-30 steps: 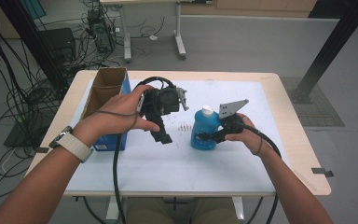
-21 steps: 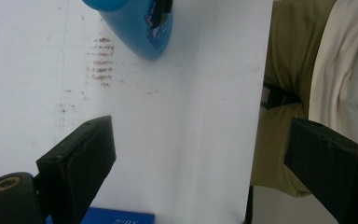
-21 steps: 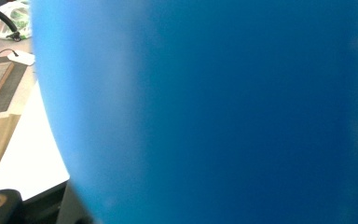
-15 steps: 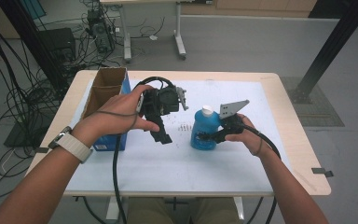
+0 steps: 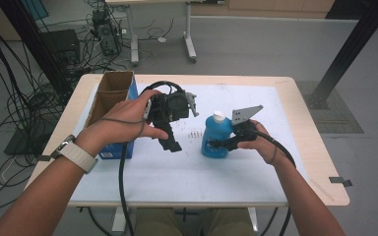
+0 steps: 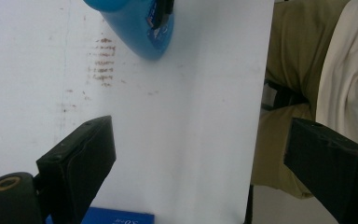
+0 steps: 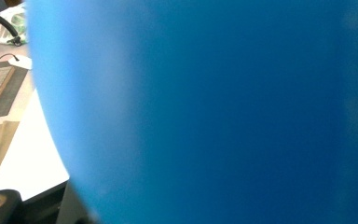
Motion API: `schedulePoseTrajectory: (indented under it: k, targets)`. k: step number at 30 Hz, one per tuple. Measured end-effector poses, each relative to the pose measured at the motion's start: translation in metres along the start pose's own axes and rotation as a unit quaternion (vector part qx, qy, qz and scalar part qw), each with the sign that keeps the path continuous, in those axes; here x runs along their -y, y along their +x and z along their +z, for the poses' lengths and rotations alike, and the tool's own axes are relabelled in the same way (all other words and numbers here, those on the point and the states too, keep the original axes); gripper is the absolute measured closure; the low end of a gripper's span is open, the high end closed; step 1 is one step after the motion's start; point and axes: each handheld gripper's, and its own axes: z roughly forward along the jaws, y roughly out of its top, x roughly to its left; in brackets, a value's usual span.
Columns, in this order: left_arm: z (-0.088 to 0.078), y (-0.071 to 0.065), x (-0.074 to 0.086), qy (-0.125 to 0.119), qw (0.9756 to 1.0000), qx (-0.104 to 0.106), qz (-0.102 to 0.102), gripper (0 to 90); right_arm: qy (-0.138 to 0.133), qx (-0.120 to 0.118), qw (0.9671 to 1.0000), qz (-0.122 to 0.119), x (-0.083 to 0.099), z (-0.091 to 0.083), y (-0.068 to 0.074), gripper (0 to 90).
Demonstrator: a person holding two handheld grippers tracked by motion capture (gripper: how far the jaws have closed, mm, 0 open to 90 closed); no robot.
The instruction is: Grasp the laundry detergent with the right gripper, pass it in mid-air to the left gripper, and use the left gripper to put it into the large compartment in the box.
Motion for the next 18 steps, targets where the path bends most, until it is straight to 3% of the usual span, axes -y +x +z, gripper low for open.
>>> schedulePoseTrajectory:
  k: [18]
  targets:
    - [-0.0001,0.0014,0.0004,-0.002,1.0000,-0.001,-0.001,9.4,0.006,-0.001,1.0000,-0.001,-0.0014,0.0002,-0.0002,43.2]
